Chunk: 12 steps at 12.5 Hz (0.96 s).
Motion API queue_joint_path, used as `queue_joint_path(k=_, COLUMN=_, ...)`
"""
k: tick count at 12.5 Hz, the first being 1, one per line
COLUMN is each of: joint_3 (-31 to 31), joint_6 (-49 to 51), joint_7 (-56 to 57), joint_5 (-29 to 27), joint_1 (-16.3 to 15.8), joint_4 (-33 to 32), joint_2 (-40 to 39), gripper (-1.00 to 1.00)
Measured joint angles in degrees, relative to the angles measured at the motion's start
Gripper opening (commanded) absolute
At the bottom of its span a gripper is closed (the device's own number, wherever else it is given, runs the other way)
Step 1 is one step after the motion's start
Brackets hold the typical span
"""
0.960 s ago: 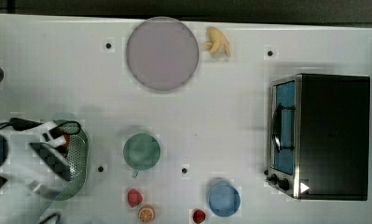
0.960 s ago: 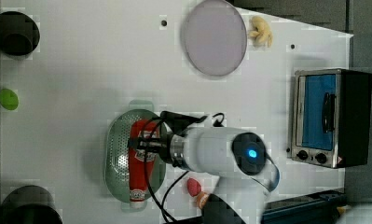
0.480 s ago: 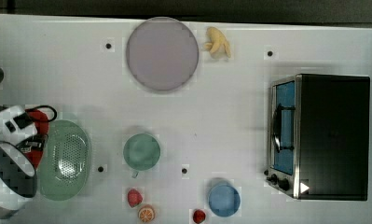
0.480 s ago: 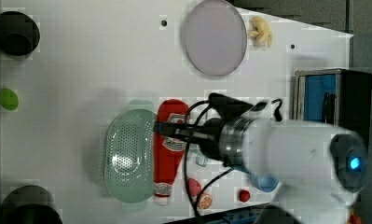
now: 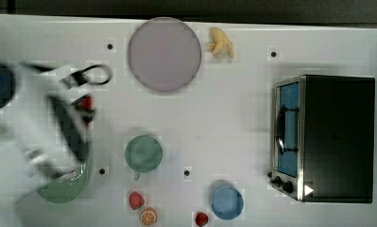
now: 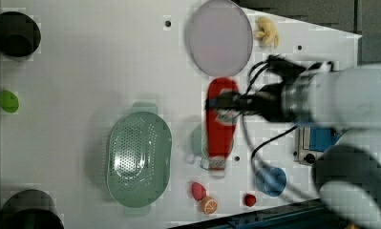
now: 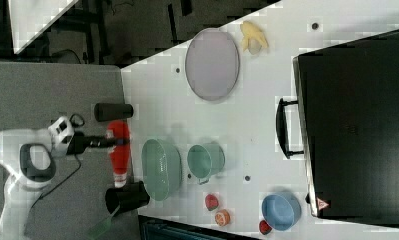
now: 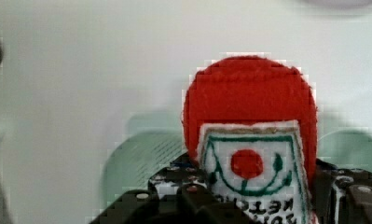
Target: Pick ketchup from strainer and place it on the table
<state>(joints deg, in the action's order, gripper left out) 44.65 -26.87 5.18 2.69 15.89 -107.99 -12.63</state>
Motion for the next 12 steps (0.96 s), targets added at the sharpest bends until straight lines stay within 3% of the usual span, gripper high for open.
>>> queue_joint_path(k=8, joint_3=-20.8, joint_6=-0.4, joint_7=15.4, joint_5=-0.5, joint_1=10.4, joint_4=-0.1, joint_2=-2.1, gripper=0.18)
queue_joint_path(k=12, joint_3=-26.4, joint_6=-7.9, joint_7=16.9, joint_5=-0.5, joint_1=13.7, joint_4=-8.4, joint_2=-3.4, gripper=0.18)
